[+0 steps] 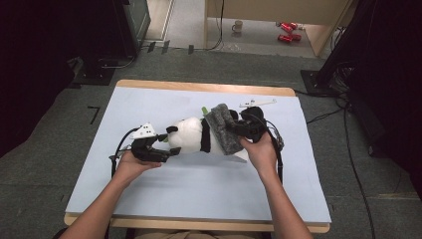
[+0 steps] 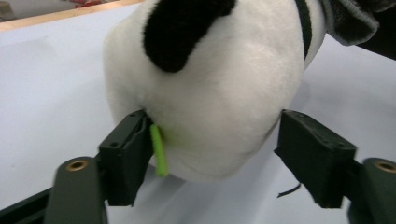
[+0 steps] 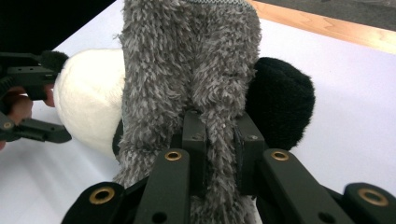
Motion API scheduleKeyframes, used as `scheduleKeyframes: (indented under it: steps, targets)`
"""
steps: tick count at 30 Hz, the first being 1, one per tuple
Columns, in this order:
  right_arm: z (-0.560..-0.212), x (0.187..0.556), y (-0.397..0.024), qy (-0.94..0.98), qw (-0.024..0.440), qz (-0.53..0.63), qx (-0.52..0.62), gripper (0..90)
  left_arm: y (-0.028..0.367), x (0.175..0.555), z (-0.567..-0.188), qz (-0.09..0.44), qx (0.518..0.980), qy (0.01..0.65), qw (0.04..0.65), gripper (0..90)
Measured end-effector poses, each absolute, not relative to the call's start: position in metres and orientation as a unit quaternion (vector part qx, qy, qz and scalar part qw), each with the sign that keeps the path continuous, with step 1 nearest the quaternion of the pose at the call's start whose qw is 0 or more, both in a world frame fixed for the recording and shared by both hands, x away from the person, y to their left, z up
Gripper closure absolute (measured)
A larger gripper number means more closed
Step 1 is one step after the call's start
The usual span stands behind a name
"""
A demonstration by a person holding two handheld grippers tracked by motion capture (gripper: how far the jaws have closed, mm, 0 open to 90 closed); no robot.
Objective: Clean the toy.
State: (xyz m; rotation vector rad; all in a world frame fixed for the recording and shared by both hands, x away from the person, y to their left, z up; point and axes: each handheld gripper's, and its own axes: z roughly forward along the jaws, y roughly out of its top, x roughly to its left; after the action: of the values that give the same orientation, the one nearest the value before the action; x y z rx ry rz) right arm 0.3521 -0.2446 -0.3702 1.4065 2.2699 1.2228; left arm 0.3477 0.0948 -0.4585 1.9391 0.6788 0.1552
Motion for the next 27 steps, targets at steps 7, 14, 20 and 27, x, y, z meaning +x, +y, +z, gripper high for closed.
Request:
scheduleKeyframes:
  steps: [7,14,20,27]
  targets:
    - [-0.369,0.353,-0.243,0.763,0.092,0.422,0.481,79.7,0.082,0.355,-0.469,0.103,0.789,0.317,0.517,29.4]
    - [-0.355,0.347,-0.241,0.758,0.081,0.437,0.478,79.9,0.084,0.355,-0.472,0.097,0.789,0.326,0.512,41.2]
    - [-0.348,0.342,-0.237,0.753,0.073,0.449,0.475,79.8,0.086,0.356,-0.467,0.073,0.784,0.345,0.511,53.5]
    - [-0.329,0.329,-0.226,0.755,0.058,0.473,0.451,79.9,0.087,0.346,-0.449,0.031,0.781,0.355,0.513,61.1]
